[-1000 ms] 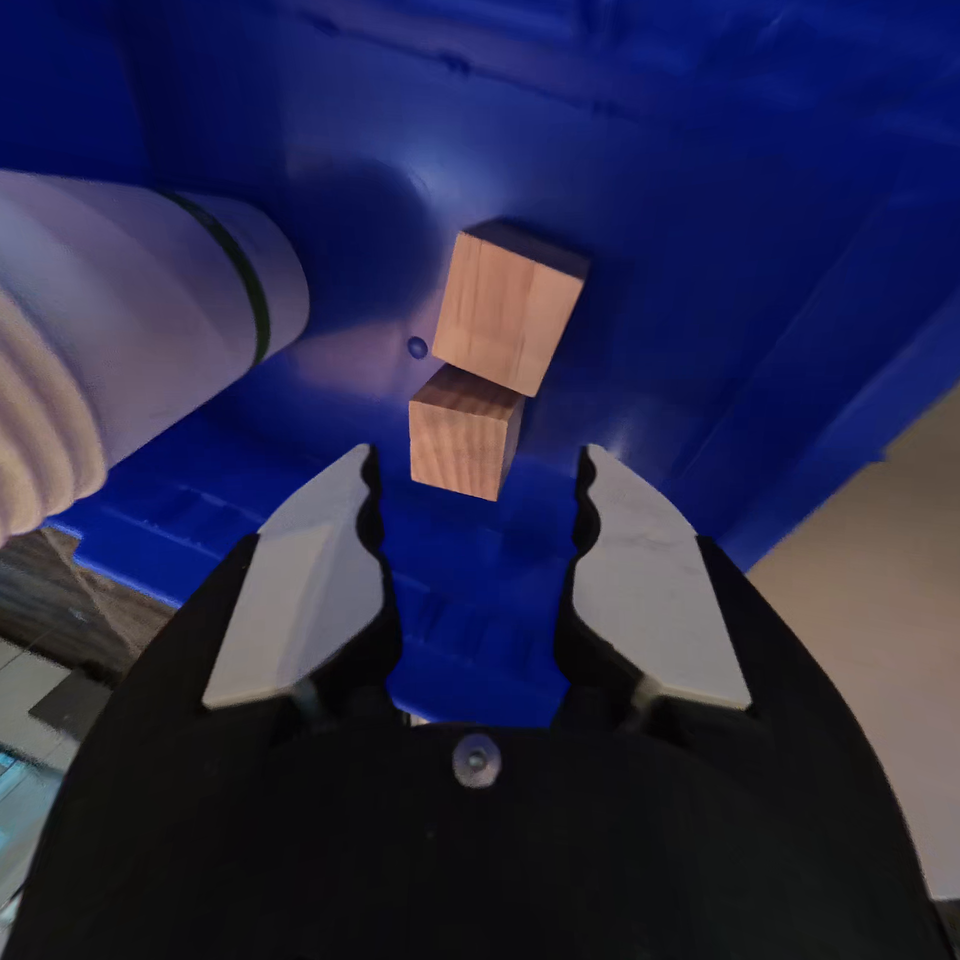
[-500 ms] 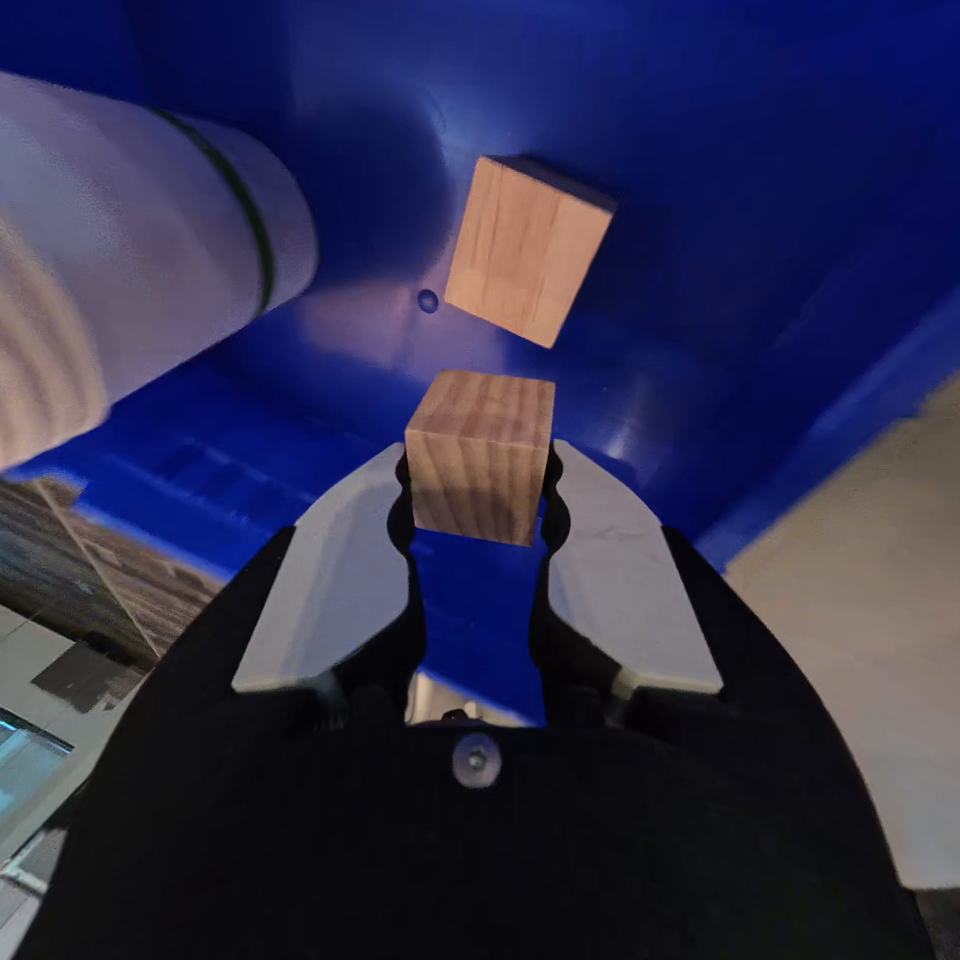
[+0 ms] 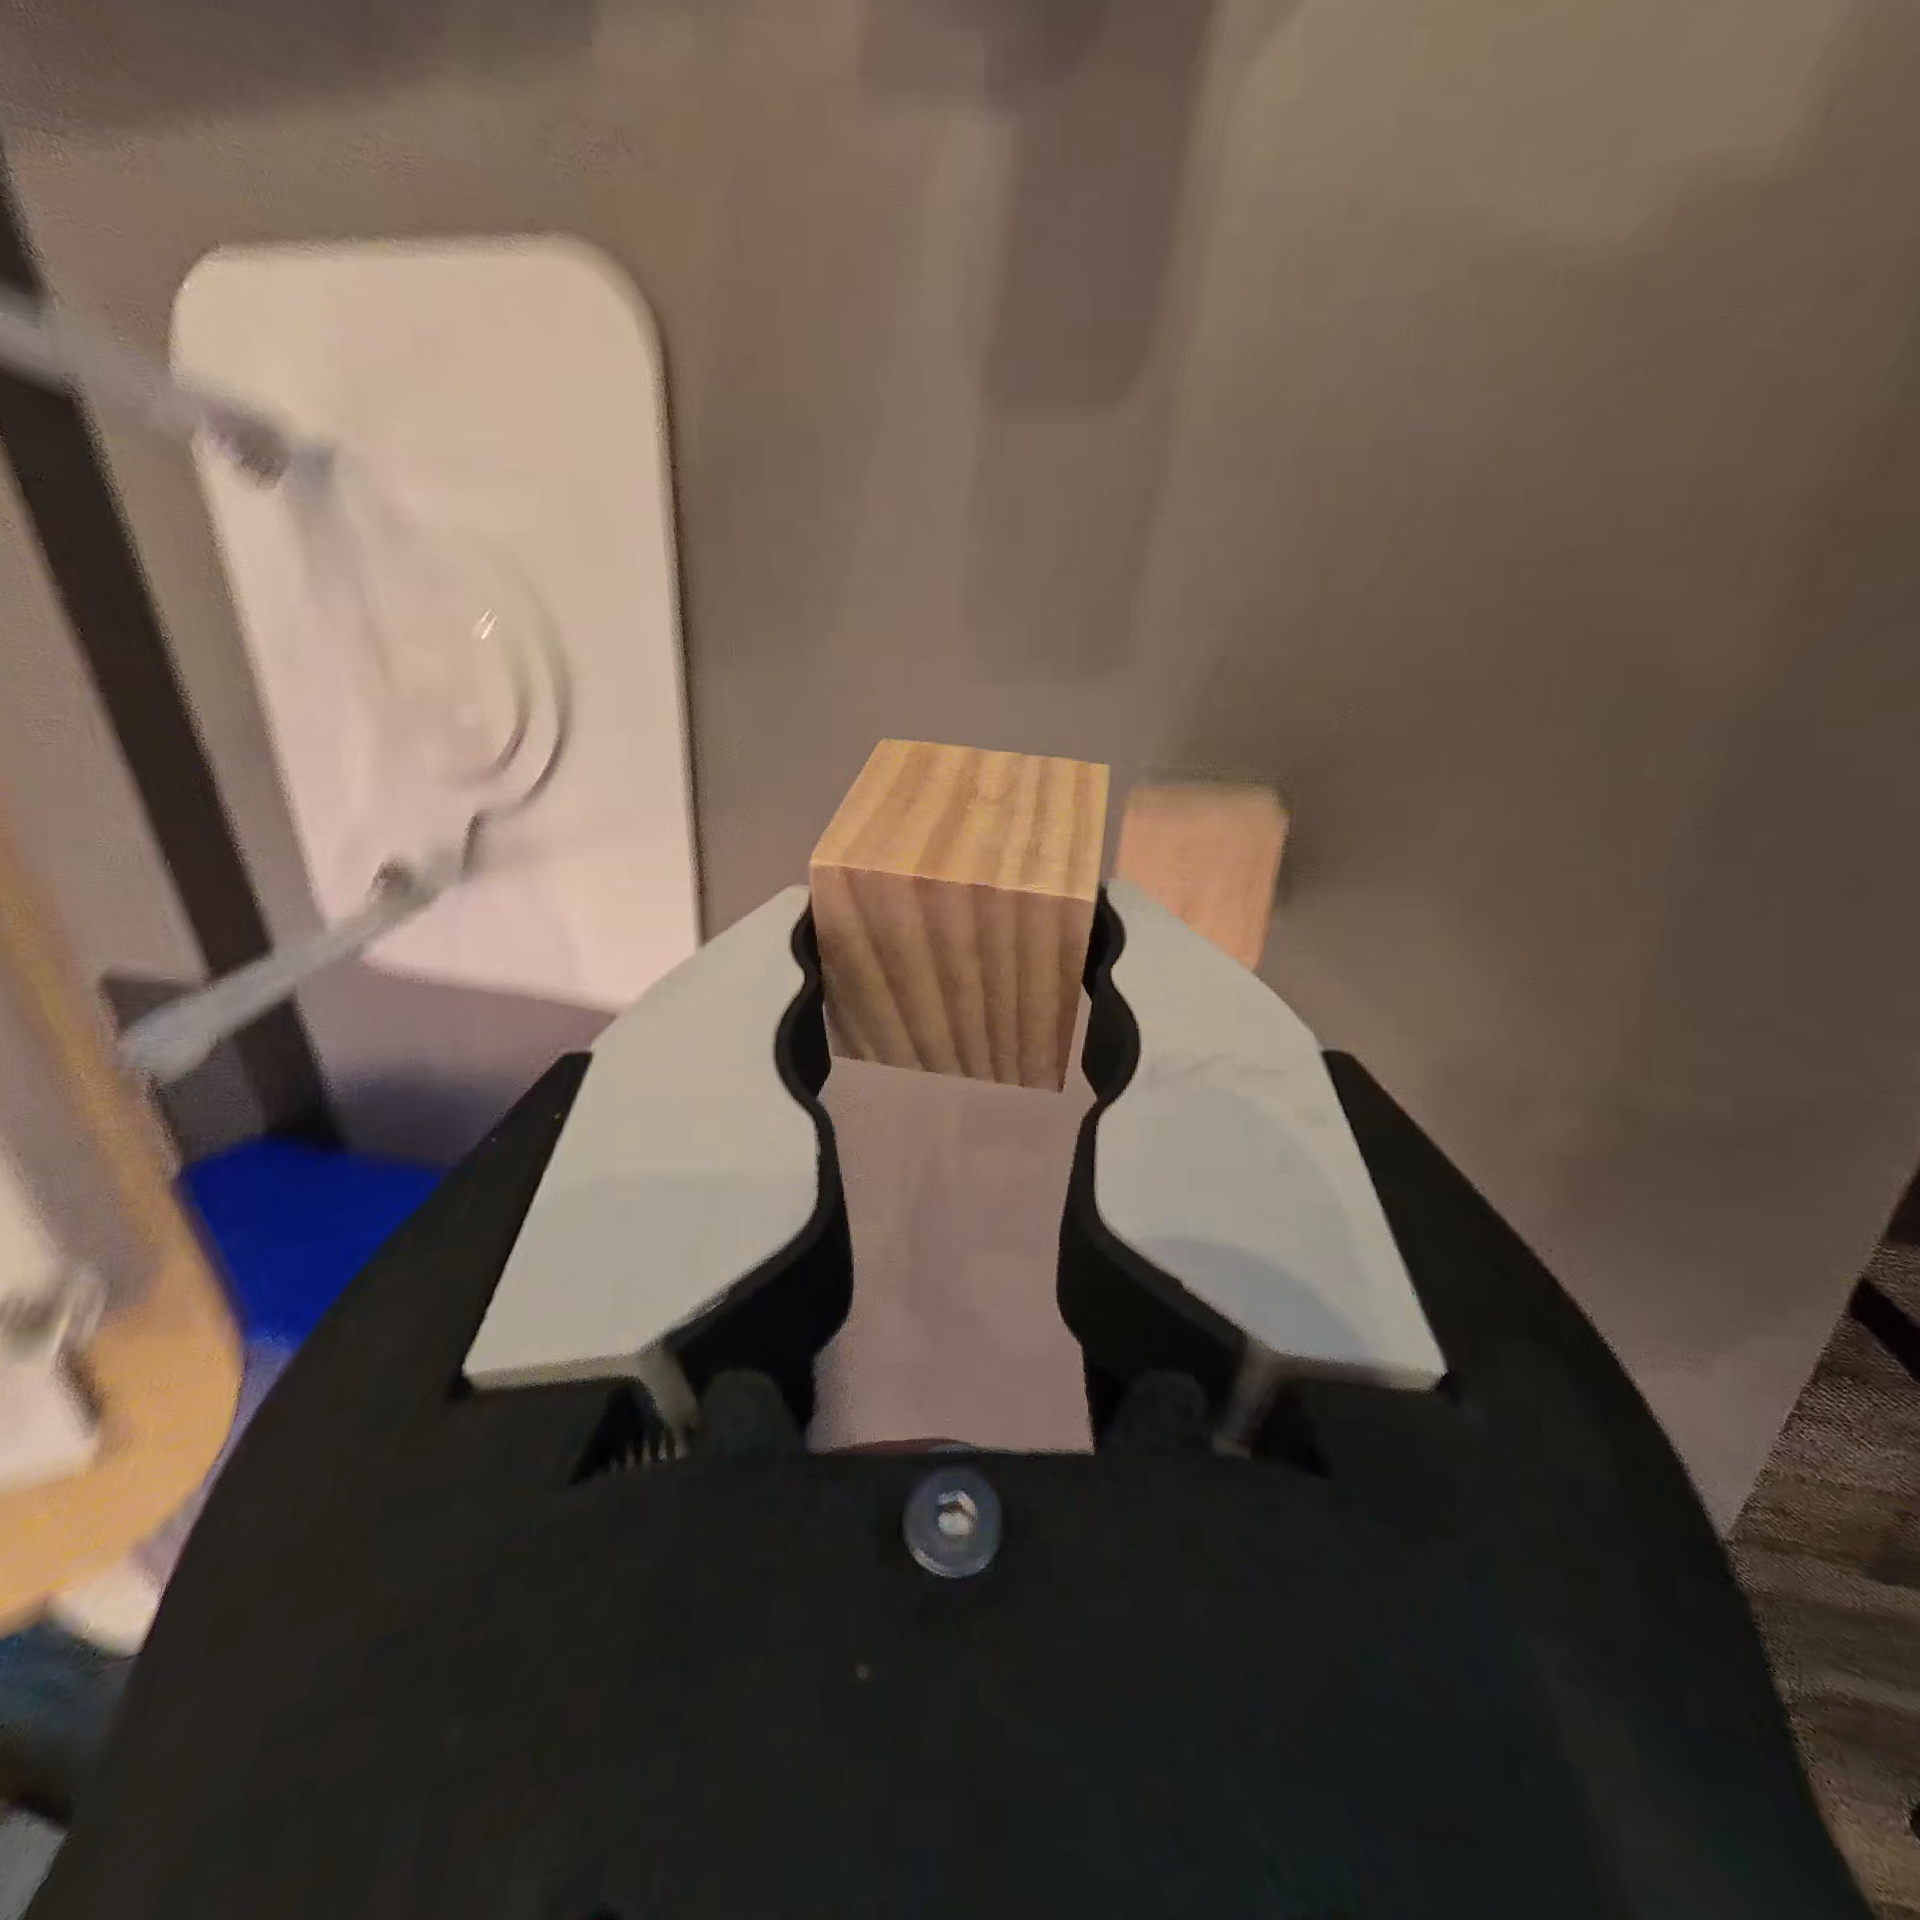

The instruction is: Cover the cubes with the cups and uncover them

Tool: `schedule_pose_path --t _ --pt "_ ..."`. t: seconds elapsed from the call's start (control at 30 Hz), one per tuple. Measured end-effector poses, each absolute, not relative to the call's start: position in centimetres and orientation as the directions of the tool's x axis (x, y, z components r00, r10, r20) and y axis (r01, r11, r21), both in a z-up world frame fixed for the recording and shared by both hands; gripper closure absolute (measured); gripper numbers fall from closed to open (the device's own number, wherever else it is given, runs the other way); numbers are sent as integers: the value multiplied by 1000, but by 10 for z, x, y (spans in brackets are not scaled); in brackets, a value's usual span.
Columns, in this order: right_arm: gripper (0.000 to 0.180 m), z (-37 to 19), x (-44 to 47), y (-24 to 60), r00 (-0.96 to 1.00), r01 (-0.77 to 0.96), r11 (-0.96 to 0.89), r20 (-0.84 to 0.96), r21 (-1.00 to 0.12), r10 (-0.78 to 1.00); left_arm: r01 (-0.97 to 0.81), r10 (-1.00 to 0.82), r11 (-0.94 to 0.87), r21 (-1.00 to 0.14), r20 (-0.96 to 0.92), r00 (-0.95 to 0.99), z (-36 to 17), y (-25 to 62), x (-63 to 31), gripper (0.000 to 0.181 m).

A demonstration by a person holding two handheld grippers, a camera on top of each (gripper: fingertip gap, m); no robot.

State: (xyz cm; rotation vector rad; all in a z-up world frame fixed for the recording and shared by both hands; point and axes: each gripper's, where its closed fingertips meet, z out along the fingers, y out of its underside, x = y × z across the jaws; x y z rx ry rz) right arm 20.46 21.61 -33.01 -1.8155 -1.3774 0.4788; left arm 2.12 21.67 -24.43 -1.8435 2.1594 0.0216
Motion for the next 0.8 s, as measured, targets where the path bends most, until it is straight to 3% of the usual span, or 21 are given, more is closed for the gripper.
schedule_pose_path --t 0.37,0.73,0.8 --pt "180 -334 209 212 314 648 -102 143 -755 939 -978 -984 171 -116 -63 -165 -329 173 102 134" --pt "180 -335 210 212 314 648 -106 138 -754 939 -986 -991 130 -107 -36 -127 -342 168 106 135" --pt "180 -334 210 212 315 647 -106 137 -755 939 -986 -993 112 -123 -47 -107 -340 171 106 119"
